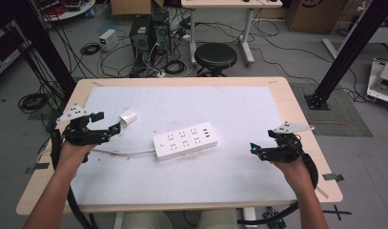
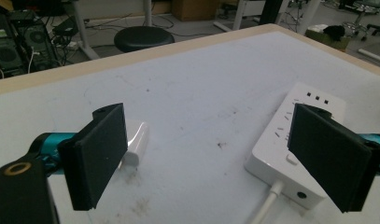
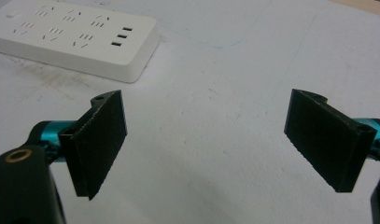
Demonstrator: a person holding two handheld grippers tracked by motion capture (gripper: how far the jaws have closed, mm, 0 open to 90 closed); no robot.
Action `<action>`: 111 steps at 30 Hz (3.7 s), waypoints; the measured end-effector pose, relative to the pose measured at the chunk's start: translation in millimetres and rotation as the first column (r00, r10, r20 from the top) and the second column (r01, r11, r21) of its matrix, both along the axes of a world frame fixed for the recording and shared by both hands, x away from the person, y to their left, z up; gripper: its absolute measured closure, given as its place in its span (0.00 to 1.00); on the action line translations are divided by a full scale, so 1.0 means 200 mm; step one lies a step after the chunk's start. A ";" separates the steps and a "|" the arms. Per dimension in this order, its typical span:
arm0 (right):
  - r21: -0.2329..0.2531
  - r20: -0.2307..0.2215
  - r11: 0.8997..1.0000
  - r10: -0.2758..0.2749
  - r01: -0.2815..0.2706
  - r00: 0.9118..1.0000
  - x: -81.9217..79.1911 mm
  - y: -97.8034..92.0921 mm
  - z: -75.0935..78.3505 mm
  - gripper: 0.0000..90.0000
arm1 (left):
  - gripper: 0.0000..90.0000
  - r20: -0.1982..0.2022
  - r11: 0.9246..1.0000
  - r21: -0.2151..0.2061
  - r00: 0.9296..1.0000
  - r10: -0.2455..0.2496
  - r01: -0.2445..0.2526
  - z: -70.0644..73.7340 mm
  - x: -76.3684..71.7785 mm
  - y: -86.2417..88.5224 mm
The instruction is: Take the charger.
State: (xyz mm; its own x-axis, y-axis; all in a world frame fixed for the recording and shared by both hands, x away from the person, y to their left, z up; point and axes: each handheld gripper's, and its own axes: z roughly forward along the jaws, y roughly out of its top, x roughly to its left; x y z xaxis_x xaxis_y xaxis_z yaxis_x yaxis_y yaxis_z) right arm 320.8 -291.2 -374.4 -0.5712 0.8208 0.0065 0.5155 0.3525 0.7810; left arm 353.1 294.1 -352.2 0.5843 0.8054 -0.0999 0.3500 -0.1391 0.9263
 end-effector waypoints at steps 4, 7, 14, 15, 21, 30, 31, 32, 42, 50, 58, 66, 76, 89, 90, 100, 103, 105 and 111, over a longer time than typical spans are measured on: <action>-0.003 -0.001 1.000 0.001 -0.001 1.000 0.01 0.00 0.02 0.15 | 0.13 0.008 0.999 0.040 1.000 -0.017 0.017 0.05 0.10 -0.02; -0.008 -0.004 1.000 0.002 -0.002 1.000 0.02 0.00 0.02 0.15 | 0.13 0.013 0.999 0.049 1.000 -0.020 0.020 0.07 0.17 -0.02; -0.010 -0.010 1.000 0.002 -0.002 1.000 0.03 -0.01 0.02 0.15 | 0.13 -0.022 0.999 0.045 1.000 -0.014 0.015 0.03 0.28 -0.03; -0.010 -0.013 1.000 0.001 -0.001 1.000 0.03 -0.01 0.02 0.15 | 0.13 -0.025 0.999 0.047 1.000 -0.012 0.014 0.02 0.29 -0.03; -0.018 -0.013 1.000 0.005 -0.005 1.000 0.04 -0.01 0.03 0.15 | 0.14 -0.044 0.998 0.060 0.999 -0.001 0.004 -0.06 0.38 -0.04; -0.028 -0.030 1.000 0.005 -0.006 1.000 0.06 0.00 0.03 0.15 | 0.15 -0.099 0.996 0.087 0.995 0.011 -0.003 -0.16 0.47 -0.02; -0.026 -0.034 1.000 0.003 -0.003 0.999 0.06 0.00 0.03 0.15 | 0.15 -0.106 0.995 0.095 0.994 0.010 0.000 -0.17 0.48 -0.01; -0.029 -0.035 1.000 0.004 -0.005 0.999 0.07 0.00 0.03 0.15 | 0.15 -0.111 0.995 0.100 0.994 0.016 -0.005 -0.18 0.49 -0.01; -0.037 -0.046 0.999 0.004 -0.006 0.999 0.08 0.02 0.03 0.15 | 0.15 -0.192 0.992 0.121 0.980 0.049 -0.026 -0.30 0.57 0.01; -0.045 -0.053 0.999 0.008 -0.011 0.999 0.09 0.02 0.01 0.15 | 0.15 -0.212 0.987 0.159 0.976 0.057 -0.023 -0.37 0.60 0.01; -0.046 -0.066 0.999 0.005 -0.008 0.998 0.09 0.02 0.00 0.15 | 0.15 -0.213 0.982 0.188 0.976 0.039 0.001 -0.42 0.63 -0.02; -0.051 -0.072 0.999 0.004 -0.007 0.997 0.09 0.02 0.00 0.15 | 0.16 -0.238 0.976 0.217 0.969 0.058 -0.005 -0.46 0.65 -0.02; -0.050 -0.074 0.999 0.002 -0.006 0.997 0.09 0.02 0.00 0.15 | 0.22 -0.260 0.972 0.237 0.963 0.063 0.001 -0.49 0.66 -0.02; -0.051 -0.069 0.999 -0.001 -0.002 0.998 0.09 0.01 0.00 0.15 | 0.47 -0.259 0.967 0.256 0.964 0.059 0.009 -0.47 0.64 -0.03; -0.047 -0.065 0.999 0.003 -0.006 0.998 0.08 0.01 0.00 0.17 | 0.47 -0.266 0.968 0.251 0.961 0.073 -0.004 -0.46 0.63 -0.03; -0.045 -0.063 0.999 0.009 -0.012 0.998 0.08 0.01 0.00 0.17 | 0.47 -0.220 0.974 0.225 0.971 0.092 -0.041 -0.38 0.58 -0.04; -0.038 -0.063 0.999 0.013 -0.015 0.998 0.07 0.01 0.00 0.17 | 0.47 -0.197 0.978 0.201 0.976 0.096 -0.055 -0.32 0.52 -0.04; -0.037 -0.063 0.999 0.021 -0.024 0.998 0.07 0.02 0.00 0.17 | 0.47 -0.186 0.981 0.188 0.978 0.092 -0.057 -0.30 0.48 -0.04; -0.038 -0.064 0.998 0.040 -0.042 0.997 0.06 0.03 0.00 0.17 | 0.47 -0.160 0.981 0.178 0.982 0.103 -0.074 -0.24 0.38 -0.06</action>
State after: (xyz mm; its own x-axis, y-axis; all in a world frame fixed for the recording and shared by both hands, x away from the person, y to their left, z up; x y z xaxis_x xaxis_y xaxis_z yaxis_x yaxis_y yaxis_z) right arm 332.8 -284.7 -375.0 -0.6038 0.7971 0.0122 0.5479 0.4037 0.7327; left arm 428.8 282.5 -399.9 0.4962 0.8670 -0.0468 0.5164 -0.2513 0.8187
